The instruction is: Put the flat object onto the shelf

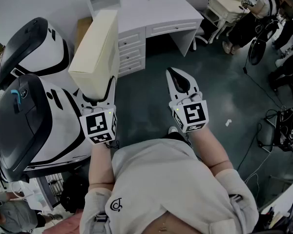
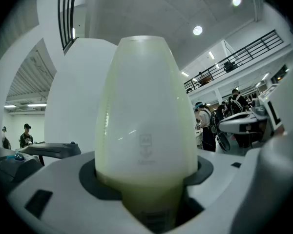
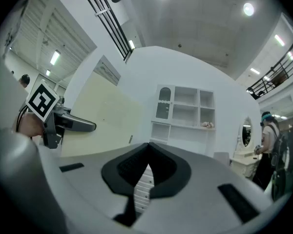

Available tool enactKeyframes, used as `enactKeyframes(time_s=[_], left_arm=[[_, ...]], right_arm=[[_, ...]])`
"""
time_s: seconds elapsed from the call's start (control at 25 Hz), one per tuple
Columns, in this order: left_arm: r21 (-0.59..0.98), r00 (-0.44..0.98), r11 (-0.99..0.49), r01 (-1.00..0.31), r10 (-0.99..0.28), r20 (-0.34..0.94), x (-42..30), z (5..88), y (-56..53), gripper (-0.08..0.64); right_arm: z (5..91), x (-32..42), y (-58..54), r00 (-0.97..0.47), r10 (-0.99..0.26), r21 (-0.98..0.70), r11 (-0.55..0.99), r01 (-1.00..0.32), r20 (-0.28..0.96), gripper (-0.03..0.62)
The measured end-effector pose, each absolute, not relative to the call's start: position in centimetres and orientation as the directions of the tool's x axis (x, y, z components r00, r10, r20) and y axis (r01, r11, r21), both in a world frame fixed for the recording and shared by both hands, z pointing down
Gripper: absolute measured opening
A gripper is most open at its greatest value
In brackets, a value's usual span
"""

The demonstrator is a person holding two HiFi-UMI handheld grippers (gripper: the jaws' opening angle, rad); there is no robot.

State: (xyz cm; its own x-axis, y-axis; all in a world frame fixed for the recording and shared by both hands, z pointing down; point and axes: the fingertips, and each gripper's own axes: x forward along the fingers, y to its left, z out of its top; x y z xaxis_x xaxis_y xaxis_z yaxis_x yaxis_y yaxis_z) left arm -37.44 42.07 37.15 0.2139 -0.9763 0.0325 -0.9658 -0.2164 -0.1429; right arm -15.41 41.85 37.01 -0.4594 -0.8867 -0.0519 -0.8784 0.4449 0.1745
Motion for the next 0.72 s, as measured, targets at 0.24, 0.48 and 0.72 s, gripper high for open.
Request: enactKeyframes(time_s=[0.24,0.48,0.72], left_arm=[[-0.132,0.221,-0.223,-0.966,-0.975,0.036,-38.0,37.3,41.6,0.331],[-0.115,0.235,-0.238,-0.964,-0.971,0.043,-38.4,37.6,40.8,0.334],[-0.102,0.255,-0.259,-0.96,-0.966,0.052,-38.3,38.0,39.5,0.336]], right_arm=[[37.0,-15.7,41.5,-0.448,-0.893,0.168,0.435,-0.885,-0.045,0.005],[37.1,-15.8,40.5,-0.423,-0.905,0.141,0.414,-0.899,-0.043,0.005],[38.0,-15.9,39.0,-0.422,-0.906,0.11,0.418,-0.902,-0.02,0.005]])
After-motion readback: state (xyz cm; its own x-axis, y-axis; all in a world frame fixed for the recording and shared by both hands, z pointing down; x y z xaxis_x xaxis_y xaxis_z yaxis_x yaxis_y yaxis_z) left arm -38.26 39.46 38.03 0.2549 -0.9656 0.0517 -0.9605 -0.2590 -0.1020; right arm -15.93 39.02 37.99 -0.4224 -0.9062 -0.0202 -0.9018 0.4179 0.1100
